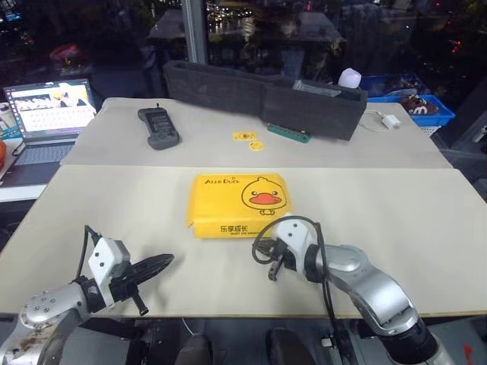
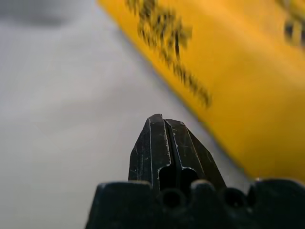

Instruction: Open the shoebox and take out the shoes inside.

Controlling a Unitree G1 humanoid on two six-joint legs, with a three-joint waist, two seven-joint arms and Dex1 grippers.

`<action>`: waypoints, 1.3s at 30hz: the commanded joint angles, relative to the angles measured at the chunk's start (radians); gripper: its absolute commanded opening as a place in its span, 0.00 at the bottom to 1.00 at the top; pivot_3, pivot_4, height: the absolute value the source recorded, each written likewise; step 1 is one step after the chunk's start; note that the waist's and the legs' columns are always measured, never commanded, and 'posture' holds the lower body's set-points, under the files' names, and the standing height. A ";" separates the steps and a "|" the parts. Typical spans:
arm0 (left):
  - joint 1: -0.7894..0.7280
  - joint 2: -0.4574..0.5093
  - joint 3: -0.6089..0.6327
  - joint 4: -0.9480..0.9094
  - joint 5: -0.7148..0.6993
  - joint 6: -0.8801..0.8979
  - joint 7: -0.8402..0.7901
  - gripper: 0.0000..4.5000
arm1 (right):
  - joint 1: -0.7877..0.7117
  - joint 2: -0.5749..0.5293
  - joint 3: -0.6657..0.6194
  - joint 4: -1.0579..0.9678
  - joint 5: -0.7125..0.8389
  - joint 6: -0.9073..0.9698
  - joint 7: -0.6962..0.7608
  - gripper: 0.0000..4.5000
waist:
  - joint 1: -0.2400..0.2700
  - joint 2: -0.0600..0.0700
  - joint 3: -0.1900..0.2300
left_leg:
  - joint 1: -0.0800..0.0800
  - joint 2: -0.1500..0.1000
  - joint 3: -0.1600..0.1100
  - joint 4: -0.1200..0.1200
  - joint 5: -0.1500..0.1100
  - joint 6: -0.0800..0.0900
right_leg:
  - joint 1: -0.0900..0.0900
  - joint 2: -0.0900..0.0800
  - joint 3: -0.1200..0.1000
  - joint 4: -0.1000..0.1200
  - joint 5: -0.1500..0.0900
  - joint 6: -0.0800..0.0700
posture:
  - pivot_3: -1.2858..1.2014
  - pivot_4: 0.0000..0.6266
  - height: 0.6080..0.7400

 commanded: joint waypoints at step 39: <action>-0.096 0.041 -0.022 0.021 0.003 -0.014 -0.013 0.01 | 0.114 0.141 -0.138 0.020 -0.012 -0.117 -0.165 0.00 | -0.004 0.000 0.000 | 0.000 0.000 0.000 0.000 0.000 0.000 | -0.001 0.000 0.000 0.000 0.000 -0.001 | 0.52 0.24 0.81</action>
